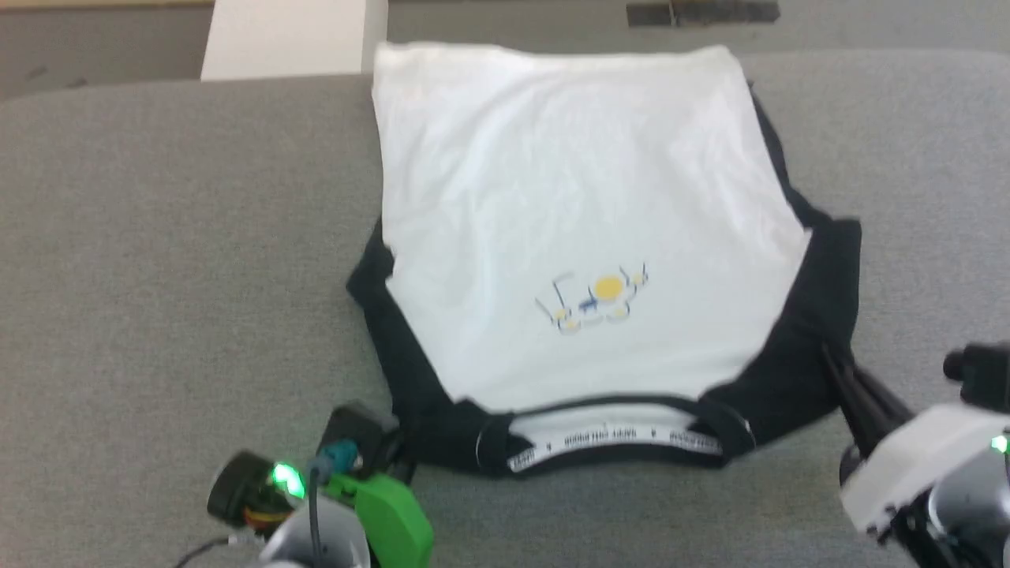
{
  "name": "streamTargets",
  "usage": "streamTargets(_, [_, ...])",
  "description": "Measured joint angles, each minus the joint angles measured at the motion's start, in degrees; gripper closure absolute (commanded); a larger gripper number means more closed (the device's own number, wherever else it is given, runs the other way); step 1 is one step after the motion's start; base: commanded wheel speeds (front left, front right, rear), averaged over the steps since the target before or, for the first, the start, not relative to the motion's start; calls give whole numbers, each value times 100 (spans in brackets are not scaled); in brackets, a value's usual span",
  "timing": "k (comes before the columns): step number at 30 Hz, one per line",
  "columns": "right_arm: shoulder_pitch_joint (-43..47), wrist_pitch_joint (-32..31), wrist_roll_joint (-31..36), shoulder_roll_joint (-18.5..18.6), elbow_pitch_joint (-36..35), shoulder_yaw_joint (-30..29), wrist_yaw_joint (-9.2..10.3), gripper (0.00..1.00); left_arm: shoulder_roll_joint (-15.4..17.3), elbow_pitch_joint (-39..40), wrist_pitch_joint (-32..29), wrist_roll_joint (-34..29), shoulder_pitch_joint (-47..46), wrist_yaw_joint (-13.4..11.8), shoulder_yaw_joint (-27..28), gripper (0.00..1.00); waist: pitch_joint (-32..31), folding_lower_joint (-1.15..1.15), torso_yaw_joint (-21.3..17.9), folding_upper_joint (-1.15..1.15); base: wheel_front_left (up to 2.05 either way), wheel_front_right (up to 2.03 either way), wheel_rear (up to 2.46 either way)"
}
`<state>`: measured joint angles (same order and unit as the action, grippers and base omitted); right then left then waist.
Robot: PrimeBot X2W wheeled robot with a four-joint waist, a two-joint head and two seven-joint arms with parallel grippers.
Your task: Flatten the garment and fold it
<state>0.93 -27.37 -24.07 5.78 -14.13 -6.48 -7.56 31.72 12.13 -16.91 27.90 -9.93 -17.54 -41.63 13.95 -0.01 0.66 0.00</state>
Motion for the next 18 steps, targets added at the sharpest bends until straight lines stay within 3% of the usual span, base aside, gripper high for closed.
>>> streamTargets(9, [1285, -423, 100, -92, -99, -54, 0, 100, 229, 130, -325, 344, 687, 91, -293, 100, -598, 0, -35, 0, 0, 0, 0])
streamTargets(18, [1455, -254, 294, -121, 31, 77, 0, 100, 112, -358, -109, 522, 846, 238, -414, 100, -857, 0, -82, 0, 0, 0, 0])
